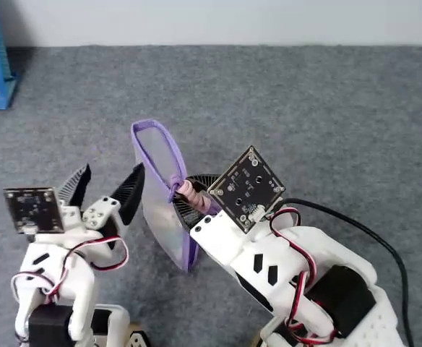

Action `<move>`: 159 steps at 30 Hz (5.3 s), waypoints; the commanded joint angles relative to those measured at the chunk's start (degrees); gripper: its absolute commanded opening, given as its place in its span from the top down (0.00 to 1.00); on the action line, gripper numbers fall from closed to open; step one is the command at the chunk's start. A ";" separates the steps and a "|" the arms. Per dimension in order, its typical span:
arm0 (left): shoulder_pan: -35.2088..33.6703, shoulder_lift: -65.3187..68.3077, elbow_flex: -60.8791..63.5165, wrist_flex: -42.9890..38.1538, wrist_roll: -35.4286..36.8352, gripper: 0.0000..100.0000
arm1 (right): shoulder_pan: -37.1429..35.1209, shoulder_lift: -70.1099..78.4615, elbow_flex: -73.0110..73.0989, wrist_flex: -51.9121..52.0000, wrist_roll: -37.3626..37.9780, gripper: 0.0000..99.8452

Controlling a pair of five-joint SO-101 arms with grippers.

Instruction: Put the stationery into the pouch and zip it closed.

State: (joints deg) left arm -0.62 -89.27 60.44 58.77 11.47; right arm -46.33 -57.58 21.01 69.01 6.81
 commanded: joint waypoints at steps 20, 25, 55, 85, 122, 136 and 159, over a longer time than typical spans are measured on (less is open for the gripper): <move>16.62 0.26 -30.02 37.19 -4.31 0.61 | -0.22 -0.48 2.29 -9.71 -1.85 0.99; 16.53 0.26 -28.09 33.23 -2.20 0.61 | -0.48 -0.48 2.29 -9.80 -2.02 0.99; 16.44 0.26 -13.14 22.24 -9.49 0.81 | -0.13 -4.97 2.55 -4.79 0.62 0.99; 16.44 0.26 -18.42 24.70 -8.88 0.73 | -4.44 -8.84 6.59 -1.01 -1.05 0.99; 5.45 0.18 -14.73 20.84 -11.25 0.70 | -7.16 -12.62 9.23 -1.45 -1.93 0.99; 5.45 0.18 -14.73 20.84 -11.60 0.84 | -8.13 -12.62 9.14 -1.45 -2.02 0.99; 5.45 -13.45 -12.35 23.38 -11.60 0.99 | -0.57 -11.12 14.42 -11.47 -3.52 0.99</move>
State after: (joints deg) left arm 5.27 -103.34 48.75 82.51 0.48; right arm -47.12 -69.19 35.87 57.41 5.05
